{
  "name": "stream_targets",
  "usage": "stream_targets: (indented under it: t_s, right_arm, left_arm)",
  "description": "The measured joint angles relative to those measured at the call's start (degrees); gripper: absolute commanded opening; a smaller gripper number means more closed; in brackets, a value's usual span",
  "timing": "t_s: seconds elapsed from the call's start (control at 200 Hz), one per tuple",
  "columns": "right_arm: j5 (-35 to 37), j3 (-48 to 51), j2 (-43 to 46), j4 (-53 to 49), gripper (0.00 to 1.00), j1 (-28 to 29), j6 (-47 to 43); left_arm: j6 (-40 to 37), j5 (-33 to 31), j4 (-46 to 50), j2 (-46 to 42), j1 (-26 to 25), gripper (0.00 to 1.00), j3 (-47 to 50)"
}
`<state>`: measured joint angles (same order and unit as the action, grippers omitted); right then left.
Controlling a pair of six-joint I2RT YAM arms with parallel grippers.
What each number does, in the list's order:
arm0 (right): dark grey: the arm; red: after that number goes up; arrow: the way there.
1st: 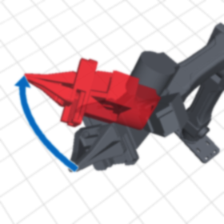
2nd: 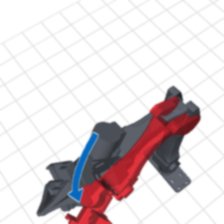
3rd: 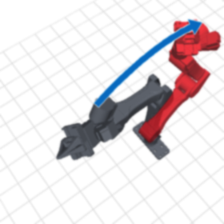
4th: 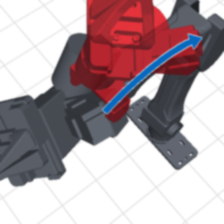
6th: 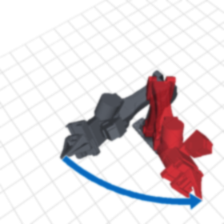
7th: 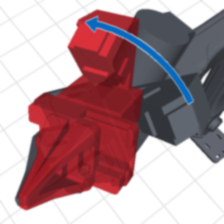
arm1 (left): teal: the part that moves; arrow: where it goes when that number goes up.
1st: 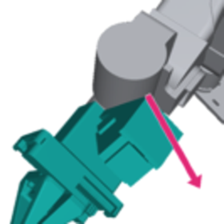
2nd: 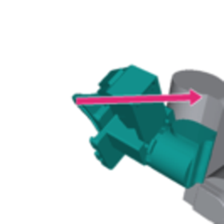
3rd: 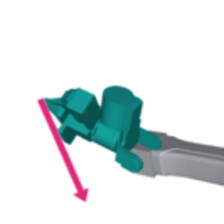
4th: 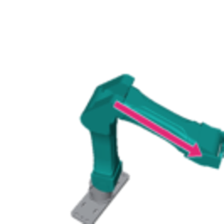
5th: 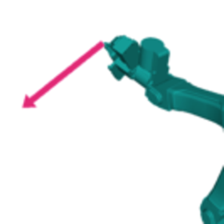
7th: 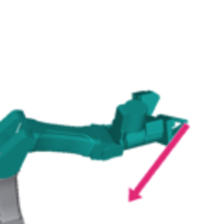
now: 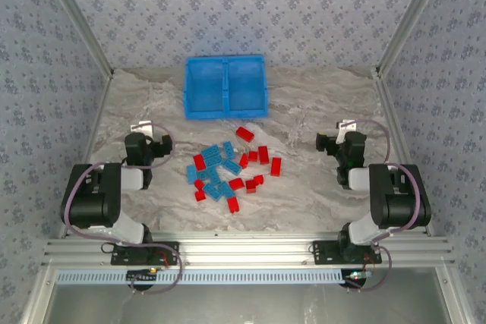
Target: Sort the legos into containers by color
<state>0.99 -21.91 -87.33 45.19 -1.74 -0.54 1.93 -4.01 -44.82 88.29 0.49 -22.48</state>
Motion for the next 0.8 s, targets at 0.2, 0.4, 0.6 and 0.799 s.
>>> stream_targets:
  t_s: [0.2, 0.4, 0.6, 0.799]
  right_arm:
    - [0.0, 0.0, 0.0, 0.0, 1.0, 0.0, 0.0]
    - [-0.9, 0.0, 0.0, 0.0, 1.0, -0.7, 0.0]
    - [-0.8, 0.0, 0.0, 0.0, 1.0, -0.6, 0.0]
    - [9.5, -6.3, 13.7, -21.6, 1.0, 5.6, 5.0]
  left_arm:
    - [0.0, 0.2, 0.0, 0.0, 0.0, 0.99, 0.0]
    - [0.0, 0.2, 0.0, 0.0, 0.0, 0.99, -0.2]
    - [0.0, 0.2, 0.0, 0.0, 0.0, 0.99, -0.2]
    - [0.0, 0.2, 0.7, -0.1, -0.1, 0.99, -0.5]
